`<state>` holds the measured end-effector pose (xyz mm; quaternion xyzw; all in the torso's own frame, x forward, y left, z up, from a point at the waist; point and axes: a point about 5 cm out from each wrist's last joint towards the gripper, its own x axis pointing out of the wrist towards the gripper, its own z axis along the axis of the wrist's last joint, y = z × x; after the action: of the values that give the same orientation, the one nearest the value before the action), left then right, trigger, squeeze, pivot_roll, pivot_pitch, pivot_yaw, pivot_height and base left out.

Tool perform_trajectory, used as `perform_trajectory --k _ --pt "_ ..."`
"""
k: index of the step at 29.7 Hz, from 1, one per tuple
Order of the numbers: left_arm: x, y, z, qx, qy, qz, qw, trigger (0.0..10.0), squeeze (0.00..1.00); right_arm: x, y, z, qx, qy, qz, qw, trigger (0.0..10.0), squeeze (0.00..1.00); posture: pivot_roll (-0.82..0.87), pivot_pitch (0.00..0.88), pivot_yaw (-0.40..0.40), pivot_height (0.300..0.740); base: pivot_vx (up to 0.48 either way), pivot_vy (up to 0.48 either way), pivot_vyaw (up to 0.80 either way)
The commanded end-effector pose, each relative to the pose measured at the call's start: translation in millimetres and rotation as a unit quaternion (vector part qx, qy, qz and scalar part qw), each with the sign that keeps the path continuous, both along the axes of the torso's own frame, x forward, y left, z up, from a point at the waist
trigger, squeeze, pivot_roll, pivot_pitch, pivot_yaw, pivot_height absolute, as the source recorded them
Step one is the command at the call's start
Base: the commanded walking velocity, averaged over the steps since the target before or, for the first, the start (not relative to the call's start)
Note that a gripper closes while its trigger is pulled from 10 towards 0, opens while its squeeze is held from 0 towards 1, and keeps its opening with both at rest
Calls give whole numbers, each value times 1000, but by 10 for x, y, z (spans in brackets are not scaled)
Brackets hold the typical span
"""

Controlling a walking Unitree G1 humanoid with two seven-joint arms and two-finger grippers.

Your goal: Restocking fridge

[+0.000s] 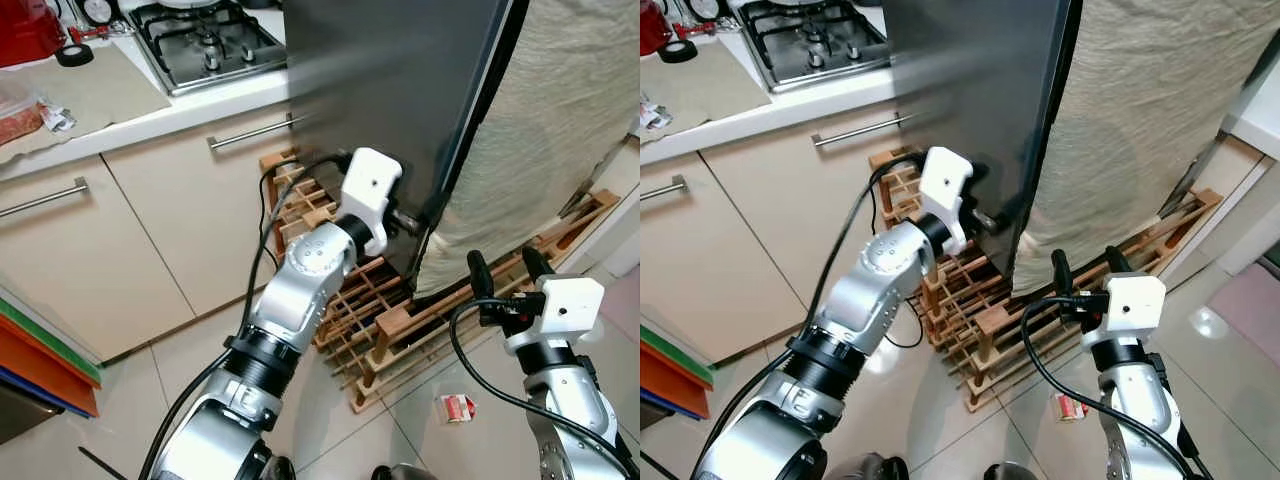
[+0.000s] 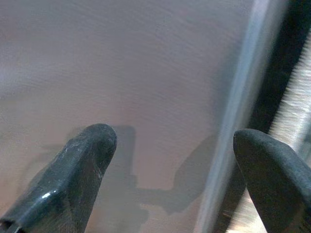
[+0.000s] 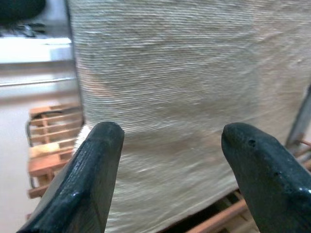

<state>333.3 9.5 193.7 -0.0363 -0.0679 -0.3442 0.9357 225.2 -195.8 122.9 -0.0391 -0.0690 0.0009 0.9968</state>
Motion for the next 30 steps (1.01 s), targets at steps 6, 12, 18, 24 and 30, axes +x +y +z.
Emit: perform_trajectory --k 6,12,18,24,30 --pt "59 647 -267 20 32 150 988 10000 0 -50 -87 218 -14 -8 -86 996 10000 4 -63 51 44 740 0 0 0" --pt "-149 886 -538 61 56 169 982 10000 0 -247 -119 272 -14 1 -131 991 10000 8 -58 38 51 740 0 0 0" --pt "-480 1260 -703 121 30 130 984 10000 0 -530 -19 233 -15 47 -116 992 10000 8 -44 31 48 740 0 0 0" --pt "-501 1241 -686 122 39 132 983 10000 0 -453 49 291 -11 45 -107 993 10000 12 -33 38 45 740 0 0 0" --pt "-429 1074 -607 117 21 114 986 10000 0 -349 92 303 -8 42 -92 995 10000 12 -39 45 50 740 0 365 -599"
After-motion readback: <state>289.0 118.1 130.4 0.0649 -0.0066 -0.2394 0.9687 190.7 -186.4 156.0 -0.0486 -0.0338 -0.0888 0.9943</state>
